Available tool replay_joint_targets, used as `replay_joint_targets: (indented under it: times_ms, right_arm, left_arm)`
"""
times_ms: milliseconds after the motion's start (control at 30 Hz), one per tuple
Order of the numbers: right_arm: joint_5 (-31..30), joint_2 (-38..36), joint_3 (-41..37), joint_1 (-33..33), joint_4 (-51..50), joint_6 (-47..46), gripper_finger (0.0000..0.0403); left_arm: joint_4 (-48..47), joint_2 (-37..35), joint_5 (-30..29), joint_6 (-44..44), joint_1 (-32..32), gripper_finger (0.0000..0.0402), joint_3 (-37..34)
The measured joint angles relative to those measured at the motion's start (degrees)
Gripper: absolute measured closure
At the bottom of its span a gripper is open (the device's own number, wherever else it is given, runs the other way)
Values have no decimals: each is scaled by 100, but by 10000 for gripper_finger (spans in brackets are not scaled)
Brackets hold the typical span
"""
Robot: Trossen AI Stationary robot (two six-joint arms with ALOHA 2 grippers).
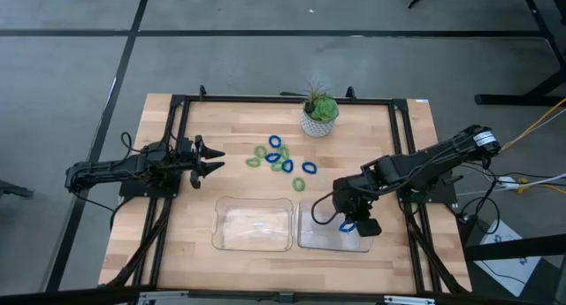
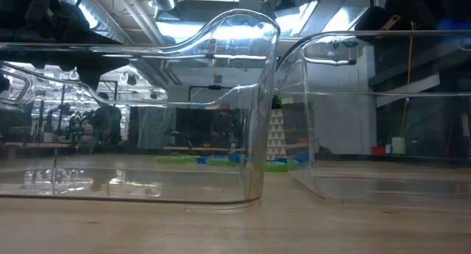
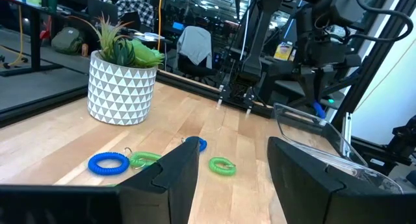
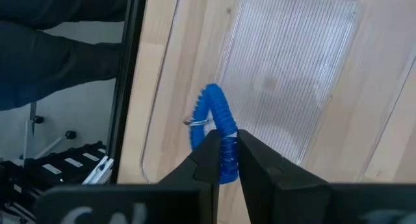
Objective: Sort spring keychains
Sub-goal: Put the blue spring keychain into the right transparent bin
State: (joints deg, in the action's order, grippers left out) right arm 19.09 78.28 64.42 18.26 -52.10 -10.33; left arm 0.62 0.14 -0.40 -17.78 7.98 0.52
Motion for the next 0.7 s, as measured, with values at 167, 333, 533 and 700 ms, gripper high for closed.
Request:
replay_joint_targets:
  times_ms: [167, 333, 533, 700]
  right_arm:
    - [-130, 34, 0, 0, 0, 54, 354]
    - [-302, 114, 0, 0, -2, 48, 350]
    - [-303, 129, 0, 0, 0, 37, 303]
    - [-304, 129, 0, 17, 0, 48, 245]
  left_arm:
    - [0, 0, 1, 2, -1, 224, -1]
    - [0, 1, 0, 0, -1, 224, 1]
    - [0, 2, -1, 2, -1, 224, -1]
    - [0, 2, -1, 2, -1, 224, 1]
